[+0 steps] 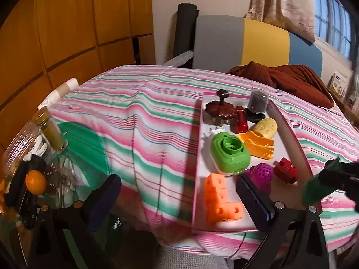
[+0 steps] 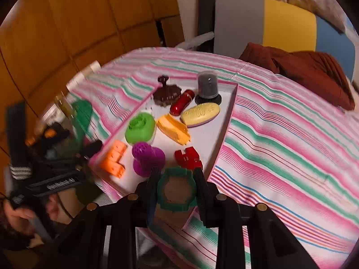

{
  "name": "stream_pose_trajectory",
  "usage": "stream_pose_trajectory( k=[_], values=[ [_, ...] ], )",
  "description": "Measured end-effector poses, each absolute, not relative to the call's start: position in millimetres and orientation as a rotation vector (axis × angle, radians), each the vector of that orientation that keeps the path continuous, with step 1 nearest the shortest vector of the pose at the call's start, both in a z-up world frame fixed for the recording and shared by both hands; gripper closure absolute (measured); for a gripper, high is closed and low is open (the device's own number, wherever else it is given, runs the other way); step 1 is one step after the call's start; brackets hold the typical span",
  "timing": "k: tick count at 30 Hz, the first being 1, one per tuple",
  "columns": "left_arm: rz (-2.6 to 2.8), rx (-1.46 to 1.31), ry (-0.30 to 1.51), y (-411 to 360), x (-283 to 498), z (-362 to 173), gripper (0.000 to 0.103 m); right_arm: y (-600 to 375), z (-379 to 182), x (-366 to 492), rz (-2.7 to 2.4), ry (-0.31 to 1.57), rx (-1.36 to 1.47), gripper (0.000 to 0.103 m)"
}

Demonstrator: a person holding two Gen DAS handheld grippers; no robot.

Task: Organize rigid objects
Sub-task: 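Carry the green piece into the tray and lower it with the right tool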

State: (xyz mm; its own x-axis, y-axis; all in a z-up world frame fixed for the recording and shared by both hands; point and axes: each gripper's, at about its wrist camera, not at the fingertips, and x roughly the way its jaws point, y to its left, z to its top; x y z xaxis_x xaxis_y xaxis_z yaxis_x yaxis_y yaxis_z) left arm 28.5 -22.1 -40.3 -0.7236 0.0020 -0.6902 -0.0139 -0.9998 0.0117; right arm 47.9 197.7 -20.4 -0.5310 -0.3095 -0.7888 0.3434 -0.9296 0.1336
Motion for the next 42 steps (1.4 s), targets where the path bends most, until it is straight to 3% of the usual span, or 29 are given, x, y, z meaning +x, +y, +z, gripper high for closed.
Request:
stream_pose_trajectory(
  k=[4,14,20,24,33,42],
  values=[
    [2.919,-1.182,0.029,-27,30,-42,0.0,178,-24,47,-2.475,0.187,1.276,0.074],
    [2.948,-1.163,0.058,-28,35,-39,0.0,157,-29,43,-2.452,0.228,1.28,0.074],
    [2.991,-1.144,0.087,-27,38,-36,0.0,157,-39,37,-2.46,0.212,1.326,0.073],
    [3.008,-1.144,0.109,-25,38,-33,0.0,158,-36,40,-2.495,0.21,1.299,0.063],
    [3.028,-1.156,0.122,-19,40,-21,0.0,194,-7,45,-2.65,-0.018,1.192,0.062],
    [3.036,-1.133,0.154,-10,41,-1,0.0,190,10,40,-2.757,-0.016,1.241,0.059]
  ],
)
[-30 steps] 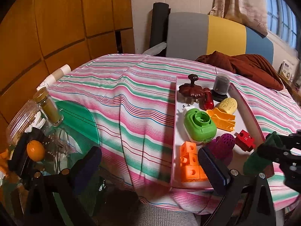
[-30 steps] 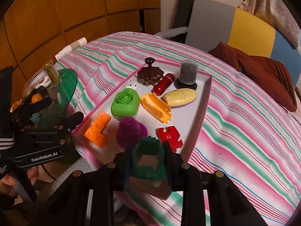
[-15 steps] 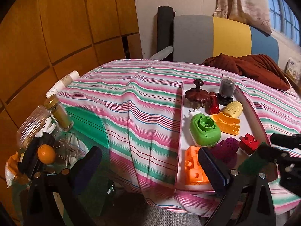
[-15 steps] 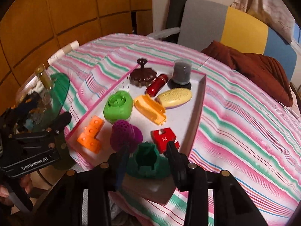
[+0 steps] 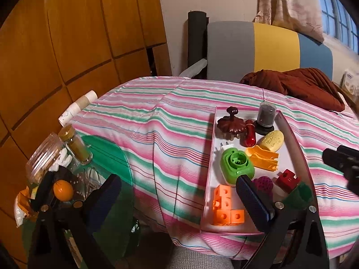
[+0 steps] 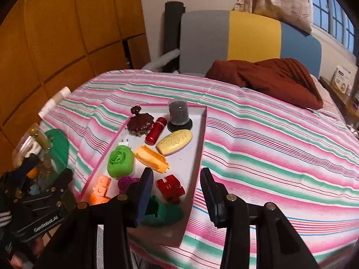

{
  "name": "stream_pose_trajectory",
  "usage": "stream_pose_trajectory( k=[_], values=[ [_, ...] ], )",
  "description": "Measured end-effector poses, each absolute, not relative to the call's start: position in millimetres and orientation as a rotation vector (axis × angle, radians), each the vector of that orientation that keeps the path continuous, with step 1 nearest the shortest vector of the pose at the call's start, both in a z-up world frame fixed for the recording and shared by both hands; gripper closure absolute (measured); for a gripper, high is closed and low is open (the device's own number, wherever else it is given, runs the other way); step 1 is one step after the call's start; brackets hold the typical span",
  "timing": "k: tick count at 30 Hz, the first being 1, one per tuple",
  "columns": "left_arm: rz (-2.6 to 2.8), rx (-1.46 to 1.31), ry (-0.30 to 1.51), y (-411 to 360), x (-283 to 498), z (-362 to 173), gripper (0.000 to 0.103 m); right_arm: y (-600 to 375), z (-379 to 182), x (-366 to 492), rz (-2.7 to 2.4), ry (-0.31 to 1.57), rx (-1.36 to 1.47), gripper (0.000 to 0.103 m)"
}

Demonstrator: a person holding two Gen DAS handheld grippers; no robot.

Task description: Organize rigid objects

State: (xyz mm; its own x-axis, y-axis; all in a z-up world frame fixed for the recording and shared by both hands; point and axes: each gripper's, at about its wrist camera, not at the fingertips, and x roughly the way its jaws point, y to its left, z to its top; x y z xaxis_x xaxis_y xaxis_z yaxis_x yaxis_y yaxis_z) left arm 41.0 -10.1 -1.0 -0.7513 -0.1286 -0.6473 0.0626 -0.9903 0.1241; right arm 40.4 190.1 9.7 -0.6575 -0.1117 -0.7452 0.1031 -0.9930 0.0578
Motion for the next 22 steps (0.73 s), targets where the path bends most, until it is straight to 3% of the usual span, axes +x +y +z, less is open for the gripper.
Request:
stream_pose_trajectory(
  k=[7,22],
  values=[
    [-2.837,1.082,-0.209,-4,40,10,0.0,182,0,30,-2.766,-0.054,1.372,0.059],
    [-2.853,1.13,-0.147,-1,36,12,0.0,179,-4,29,-2.759,-0.064,1.394,0.059]
  ],
)
